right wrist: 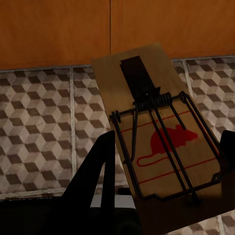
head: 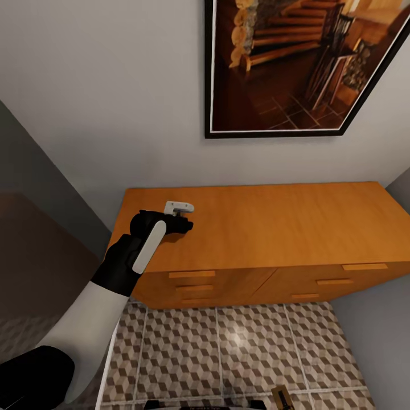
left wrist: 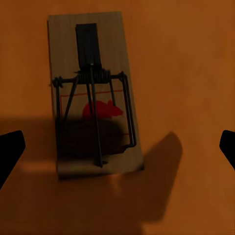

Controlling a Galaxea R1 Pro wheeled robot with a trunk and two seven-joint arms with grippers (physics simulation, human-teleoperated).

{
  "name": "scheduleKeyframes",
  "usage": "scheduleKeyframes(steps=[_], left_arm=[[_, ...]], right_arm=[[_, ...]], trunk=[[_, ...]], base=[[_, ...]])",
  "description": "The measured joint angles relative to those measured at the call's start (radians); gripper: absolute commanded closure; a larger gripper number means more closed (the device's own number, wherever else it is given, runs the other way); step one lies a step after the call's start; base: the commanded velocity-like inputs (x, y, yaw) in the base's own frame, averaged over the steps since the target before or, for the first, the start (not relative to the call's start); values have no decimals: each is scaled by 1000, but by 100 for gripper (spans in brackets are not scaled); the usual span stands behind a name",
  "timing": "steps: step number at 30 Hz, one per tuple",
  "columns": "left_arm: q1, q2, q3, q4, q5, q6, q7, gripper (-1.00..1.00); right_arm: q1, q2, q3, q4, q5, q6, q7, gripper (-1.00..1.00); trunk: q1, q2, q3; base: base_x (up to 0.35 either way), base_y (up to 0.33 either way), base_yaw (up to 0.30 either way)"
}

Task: Take the four mousetraps from the cabinet in the bathroom and place them on the bathroom floor. Make sure all four end up on the same floor surface, and ensure that at least two of them are either under or directly next to the same bathroom sink.

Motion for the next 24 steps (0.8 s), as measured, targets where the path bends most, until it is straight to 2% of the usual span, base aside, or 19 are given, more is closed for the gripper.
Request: scheduleKeyframes(steps=[24], left_arm=[[0,0,0,1,0,0,0,-100]], right_arm=[[0,1,0,0,0,3,0,100]], trunk=[[0,0,-10]], base=[[0,0,0]])
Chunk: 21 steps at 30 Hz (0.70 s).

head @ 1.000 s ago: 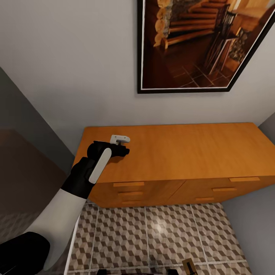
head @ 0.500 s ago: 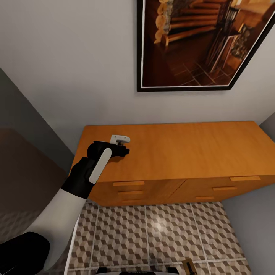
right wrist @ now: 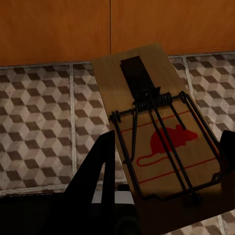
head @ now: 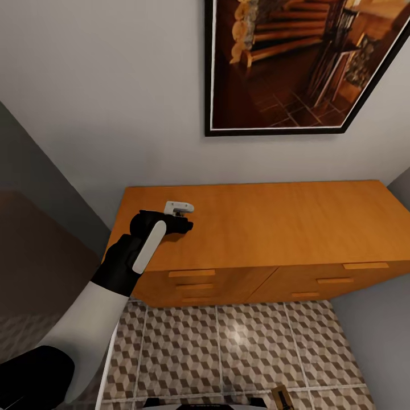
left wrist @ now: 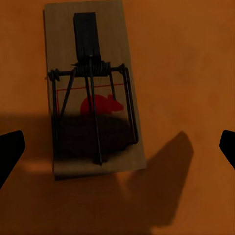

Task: Take the four mousetraps from the cabinet in the bathroom and place them on the bathroom floor. Make sure all four end up on the same floor surface, and ensure that at least two of them are either under or directly next to the same bathroom sink.

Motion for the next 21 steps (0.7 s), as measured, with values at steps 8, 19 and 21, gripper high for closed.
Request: scheduleKeyframes(steps=[8,19,21], left_arm=[[0,0,0,0,0,0,0,-100],[0,-1,0,-1,-4,1,-1,-100],[0,0,0,-5,-5,1,0,-100]], right_arm=[[0,0,0,0,0,0,0,100],[0,0,0,0,0,0,0,100],[0,0,0,0,0,0,0,100]], trunk=[[0,0,-5],[0,0,-17],[0,0,-19]], base=[[0,0,0],[0,0,0],[0,0,0]])
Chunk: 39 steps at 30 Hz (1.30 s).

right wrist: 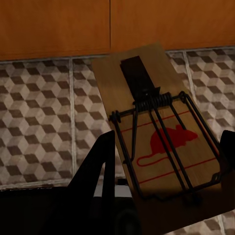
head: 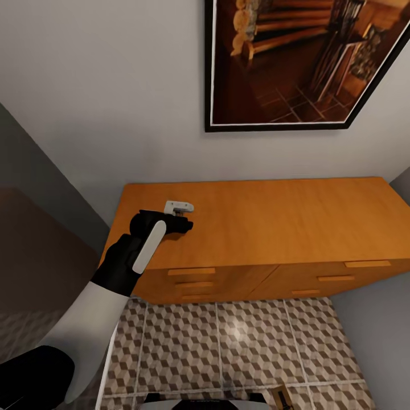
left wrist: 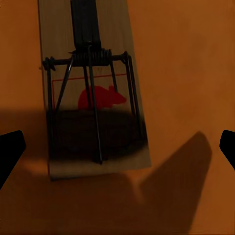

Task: Take the four mousetraps from the cabinet in the bathroom and place them on the bathroom floor. Make sure all four end up on the same floor surface, and ensure that at least two of them are either under or directly next to the same bathroom sink.

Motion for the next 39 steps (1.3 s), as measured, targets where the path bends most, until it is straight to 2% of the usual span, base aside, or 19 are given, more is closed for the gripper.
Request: scheduleKeyframes(steps=[9,30,31,36,37,39], left_arm=[[0,0,0,-15,-6,1,0,-100],[0,0,0,-16,-5,1,0,-100],[0,0,0,-16,-5,1,0,100],[0,0,0,-15,-13,2,1,100],[0,0,0,-17,-2,0,2,100],[0,0,0,-17,-1,0,3,100]], right_arm=[[0,0,0,0,0,0,0,100],[0,0,0,0,0,0,0,100],[0,0,0,0,0,0,0,100],[0,0,0,0,0,0,0,100],[0,0,0,0,0,0,0,100],[0,0,0,0,1,0,0,100]], trunk=[[0,0,-8],[0,0,-9],[0,0,-9],[0,0,-9],[0,0,-9],[0,0,-9]], base=[[0,0,0],[0,0,0],[0,0,0],[0,0,0],[0,0,0],[0,0,0]])
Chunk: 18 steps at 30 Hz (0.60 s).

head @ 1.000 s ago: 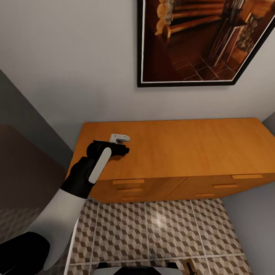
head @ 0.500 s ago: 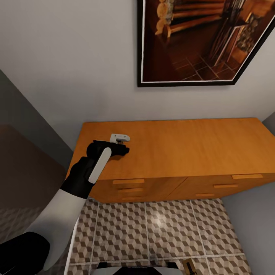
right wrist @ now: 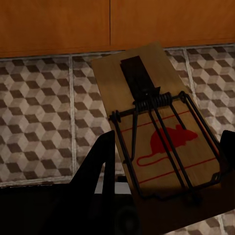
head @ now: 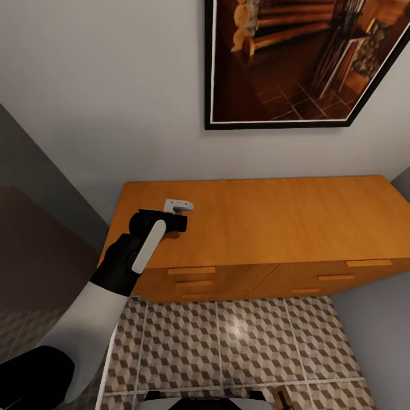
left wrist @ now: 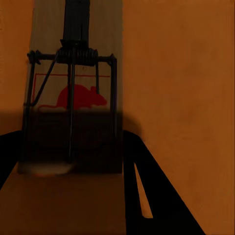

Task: Take the four mousetraps from the cabinet in the bathroom and place them on the bathroom floor. Make sure all four end up on the same floor surface, and ensure that at least two of them are either under or directly next to the same bathroom sink.

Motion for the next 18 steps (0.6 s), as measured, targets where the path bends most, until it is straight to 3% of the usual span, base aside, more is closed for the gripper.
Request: scheduleKeyframes(steps=[18], left_arm=[[0,0,0,0,-1,0,0,100]], right_arm=[[0,0,0,0,0,0,0,100]], trunk=[[0,0,0]], base=[[0,0,0]])
